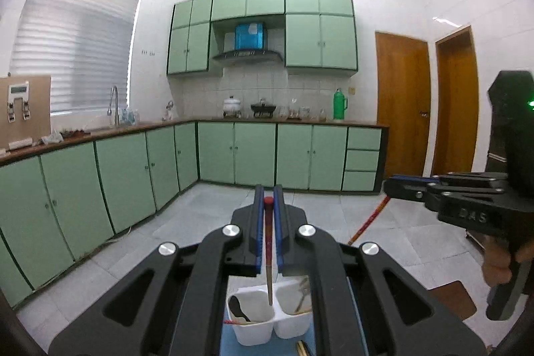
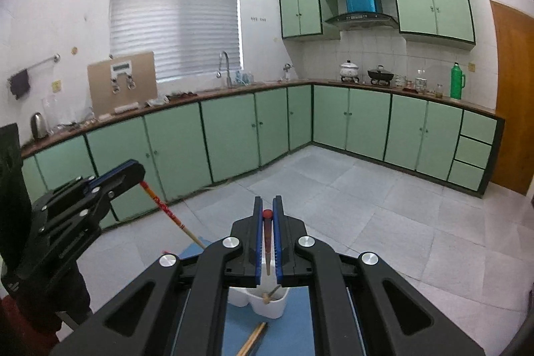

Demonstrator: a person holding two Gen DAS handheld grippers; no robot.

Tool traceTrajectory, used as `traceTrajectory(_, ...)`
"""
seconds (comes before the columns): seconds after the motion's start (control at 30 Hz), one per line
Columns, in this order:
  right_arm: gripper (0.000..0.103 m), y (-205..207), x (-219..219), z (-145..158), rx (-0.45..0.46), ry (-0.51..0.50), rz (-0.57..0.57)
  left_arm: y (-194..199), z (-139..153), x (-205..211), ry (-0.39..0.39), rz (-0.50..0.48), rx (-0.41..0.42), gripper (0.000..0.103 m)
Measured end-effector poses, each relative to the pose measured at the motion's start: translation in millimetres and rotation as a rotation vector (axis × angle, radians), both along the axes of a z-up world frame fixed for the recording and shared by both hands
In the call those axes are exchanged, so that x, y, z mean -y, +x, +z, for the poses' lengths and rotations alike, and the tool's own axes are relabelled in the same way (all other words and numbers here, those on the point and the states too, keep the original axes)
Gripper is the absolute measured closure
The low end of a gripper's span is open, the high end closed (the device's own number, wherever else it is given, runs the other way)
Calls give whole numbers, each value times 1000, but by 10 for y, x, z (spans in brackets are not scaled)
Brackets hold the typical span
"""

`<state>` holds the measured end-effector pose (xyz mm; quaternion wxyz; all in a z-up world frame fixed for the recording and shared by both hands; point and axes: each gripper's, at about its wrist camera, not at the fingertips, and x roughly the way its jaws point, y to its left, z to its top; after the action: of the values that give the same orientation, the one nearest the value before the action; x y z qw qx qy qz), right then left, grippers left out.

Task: Organize utensils
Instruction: 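Lift both chopsticks and lower them into the white holder, then open both tools to release the chopsticks and withdraw to the mat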

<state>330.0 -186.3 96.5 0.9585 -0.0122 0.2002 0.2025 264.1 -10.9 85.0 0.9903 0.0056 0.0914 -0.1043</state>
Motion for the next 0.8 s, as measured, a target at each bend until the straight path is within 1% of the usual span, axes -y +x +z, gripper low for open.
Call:
traceTrajectory(0.17,97,279,-101,-347,-69,-21,-3,443,-365,-24,-3,9,-76,98)
traceTrajectory(0.23,97,379,-129,-473,-102,-32,3,559,-463,-31,-12,4,-113,97)
traceTrajectory(0.3,93,410,-127,-552,-118,-38,-8,598,-528,-53,-11,16,-134,96)
traceTrajectory(0.37,90,397,-77,-582,-121,-28,-18,575,-553,-70,-3,18,-141,92)
traceTrajectory(0.43,85,342,1,-570,-113,-18,-37,500,-550,-97,8,26,-131,81)
traceTrajectory(0.5,78,251,81,-560,-99,-13,-56,435,-525,-126,11,32,-130,78)
traceTrajectory(0.53,76,211,111,-555,-93,-12,-63,376,-515,-142,9,34,-132,75)
traceTrajectory(0.57,70,136,166,-556,-86,-11,-78,306,-510,-162,4,35,-129,72)
traceTrajectory(0.6,61,90,209,-567,-83,-11,-88,221,-509,-179,2,42,-126,65)
traceTrajectory(0.63,58,-15,260,-592,-76,-13,-102,159,-507,-189,2,48,-125,61)
traceTrajectory(0.67,51,-92,293,-624,-69,-17,-113,77,-515,-196,1,51,-124,60)
traceTrajectory(0.7,42,-175,325,-658,-62,-19,-124,-10,-534,-201,0,50,-121,57)
traceTrajectory(0.73,38,-272,355,-700,-58,-18,-137,-142,-583,-206,2,55,-118,52)
traceTrajectory(0.8,25,-530,432,-854,-56,2,-175,-322,-684,-213,6,69,-114,46)
